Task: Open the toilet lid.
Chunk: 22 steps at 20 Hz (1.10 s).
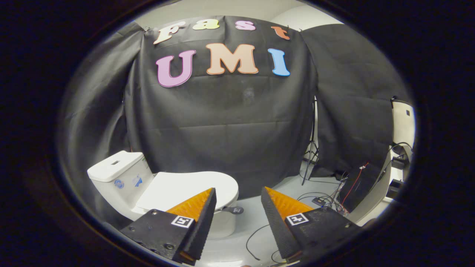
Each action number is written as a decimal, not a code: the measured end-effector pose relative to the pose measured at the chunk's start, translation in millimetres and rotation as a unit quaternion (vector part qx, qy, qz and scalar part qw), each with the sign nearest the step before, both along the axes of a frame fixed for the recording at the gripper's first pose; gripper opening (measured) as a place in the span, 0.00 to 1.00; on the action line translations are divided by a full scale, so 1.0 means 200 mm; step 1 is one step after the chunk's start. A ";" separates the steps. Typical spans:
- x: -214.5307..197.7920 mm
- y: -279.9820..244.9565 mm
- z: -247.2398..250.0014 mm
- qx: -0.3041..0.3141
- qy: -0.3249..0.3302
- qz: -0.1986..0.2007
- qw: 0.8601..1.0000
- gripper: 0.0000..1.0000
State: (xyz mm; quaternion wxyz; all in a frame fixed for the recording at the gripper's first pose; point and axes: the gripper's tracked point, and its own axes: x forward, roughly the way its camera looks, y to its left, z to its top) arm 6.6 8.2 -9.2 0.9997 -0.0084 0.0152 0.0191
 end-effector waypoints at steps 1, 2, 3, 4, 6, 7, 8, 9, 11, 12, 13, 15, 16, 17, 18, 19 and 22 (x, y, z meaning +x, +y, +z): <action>0.00 0.00 0.00 0.004 0.001 0.001 1.000 0.77; 0.01 0.00 -0.01 0.010 0.001 0.002 1.000 0.77; 0.01 0.00 0.00 0.016 0.000 0.005 1.000 0.77; 0.01 0.00 -0.01 0.024 -0.001 0.009 1.000 0.77; 0.01 0.00 -0.01 0.038 -0.004 0.014 0.999 0.77; 0.01 0.00 -0.02 0.045 -0.006 0.016 0.999 0.79; 0.01 0.00 -0.02 0.052 -0.008 0.018 0.998 0.82; 0.01 -0.01 -0.02 0.060 -0.009 0.021 0.998 0.83; 0.02 -0.01 -0.03 0.077 -0.008 0.028 0.997 0.85; 0.02 -0.01 -0.04 0.085 -0.005 0.030 0.996 0.85; 0.03 -0.01 -0.05 0.094 -0.002 0.034 0.995 0.84; 0.05 -0.01 -0.07 0.117 0.005 0.040 0.992 0.85; 0.07 -0.01 -0.09 0.128 0.009 0.044 0.991 0.85; 0.07 -0.01 -0.11 0.140 0.013 0.048 0.989 0.85; 0.09 -0.01 -0.13 0.151 0.017 0.052 0.987 0.85; 0.10 -0.01 -0.14 0.162 0.020 0.055 0.985 0.84; 0.13 -0.01 -0.18 0.197 0.027 0.063 0.978 0.84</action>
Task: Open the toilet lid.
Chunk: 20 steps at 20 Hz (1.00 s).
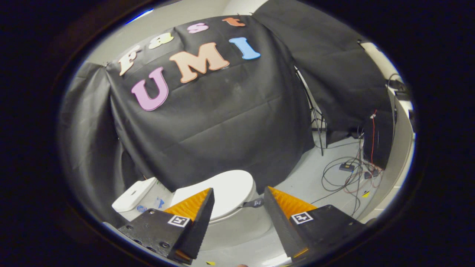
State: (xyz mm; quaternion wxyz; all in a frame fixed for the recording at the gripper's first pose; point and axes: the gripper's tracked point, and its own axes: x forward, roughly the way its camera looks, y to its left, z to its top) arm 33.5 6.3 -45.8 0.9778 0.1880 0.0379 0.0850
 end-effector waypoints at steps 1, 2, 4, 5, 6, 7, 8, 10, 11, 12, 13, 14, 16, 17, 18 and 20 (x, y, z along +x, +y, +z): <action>0.01 0.00 -0.01 0.013 0.002 0.002 1.000 0.84; 0.03 -0.01 -0.03 0.028 0.003 0.002 1.000 0.84; 0.07 -0.02 -0.07 0.059 0.006 0.002 0.998 0.83; 0.08 -0.02 -0.08 0.075 0.008 0.001 0.997 0.83; 0.10 -0.02 -0.11 0.092 0.009 0.002 0.996 0.83; 0.12 -0.02 -0.13 0.107 0.012 0.001 0.994 0.82; 0.14 -0.01 -0.17 0.123 0.015 0.001 0.992 0.82; 0.18 0.01 -0.25 0.149 0.028 0.002 0.988 0.82; 0.22 0.02 -0.30 0.161 0.039 0.002 0.986 0.82; 0.24 0.03 -0.33 0.176 0.045 0.004 0.983 0.82; 0.26 0.04 -0.34 0.190 0.046 0.005 0.981 0.82; 0.28 0.05 -0.35 0.205 0.047 0.006 0.978 0.83; 0.33 0.07 -0.39 0.234 0.046 0.006 0.971 0.82; 0.35 0.09 -0.41 0.253 0.045 0.008 0.966 0.82; 0.38 0.10 -0.43 0.274 0.043 0.009 0.961 0.82; 0.41 0.12 -0.49 0.319 0.040 0.008 0.947 0.82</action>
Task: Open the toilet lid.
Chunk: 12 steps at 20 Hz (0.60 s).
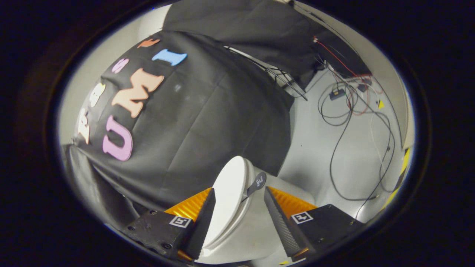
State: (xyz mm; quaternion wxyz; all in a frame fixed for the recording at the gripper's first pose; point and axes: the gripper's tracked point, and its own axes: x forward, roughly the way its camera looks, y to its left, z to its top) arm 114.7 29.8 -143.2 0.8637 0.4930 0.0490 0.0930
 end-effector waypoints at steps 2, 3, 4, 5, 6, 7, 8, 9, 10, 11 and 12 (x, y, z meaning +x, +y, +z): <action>0.05 0.01 -0.06 0.037 0.009 -0.009 0.999 0.80; 0.08 0.02 -0.09 0.052 0.013 -0.015 0.998 0.79; 0.13 0.02 -0.12 0.071 0.016 -0.018 0.997 0.79; 0.16 0.02 -0.14 0.088 0.016 -0.021 0.996 0.79; 0.19 0.02 -0.15 0.105 0.015 -0.022 0.994 0.79; 0.23 0.01 -0.16 0.120 0.015 -0.021 0.992 0.79; 0.27 0.02 -0.17 0.132 0.015 -0.018 0.991 0.79; 0.32 0.03 -0.17 0.145 0.014 -0.013 0.989 0.79; 0.36 0.03 -0.16 0.158 0.012 -0.008 0.987 0.79; 0.42 0.03 -0.16 0.168 0.014 -0.002 0.986 0.79; 0.47 0.04 -0.16 0.179 0.018 0.002 0.984 0.79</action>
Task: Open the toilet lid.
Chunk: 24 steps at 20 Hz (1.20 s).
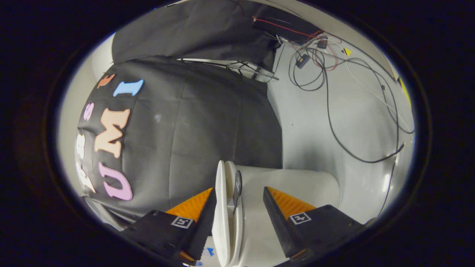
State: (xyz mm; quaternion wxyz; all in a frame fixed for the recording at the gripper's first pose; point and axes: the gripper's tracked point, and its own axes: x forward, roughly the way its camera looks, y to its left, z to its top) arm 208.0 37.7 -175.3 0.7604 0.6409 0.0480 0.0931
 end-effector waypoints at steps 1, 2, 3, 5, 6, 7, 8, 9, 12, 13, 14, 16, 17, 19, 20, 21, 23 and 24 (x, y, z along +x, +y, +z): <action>0.04 0.00 0.00 0.009 0.001 0.006 1.000 0.79; 0.07 0.01 0.02 0.017 -0.003 0.011 1.000 0.74; 0.10 0.00 0.04 0.021 -0.004 0.014 1.000 0.74; 0.17 -0.01 0.04 0.019 0.008 0.014 1.000 0.68; 0.19 -0.01 0.04 0.012 0.013 0.018 1.000 0.56; 0.20 0.01 0.08 0.007 0.003 0.029 1.000 0.44; 0.20 0.02 0.09 -0.007 0.013 0.031 0.999 0.32; 0.21 0.01 0.07 -0.019 0.018 0.030 0.999 0.20; 0.19 0.00 0.07 -0.028 0.022 0.036 0.999 0.03; 0.19 0.00 0.08 -0.026 0.025 0.035 0.999 0.02; 0.17 0.01 0.10 -0.029 0.024 0.035 0.999 0.01; 0.13 0.02 0.18 -0.057 0.012 0.034 0.998 0.00; 0.11 0.03 0.23 -0.078 0.004 0.035 0.996 0.00; 0.06 0.06 0.33 -0.117 -0.005 0.029 0.993 0.00; 0.05 0.07 0.36 -0.133 -0.006 0.025 0.991 0.00; 0.04 0.08 0.39 -0.147 -0.009 0.021 0.989 0.01; -0.02 0.12 0.51 -0.167 -0.031 0.014 0.985 0.00; -0.05 0.15 0.57 -0.178 -0.045 0.010 0.983 0.00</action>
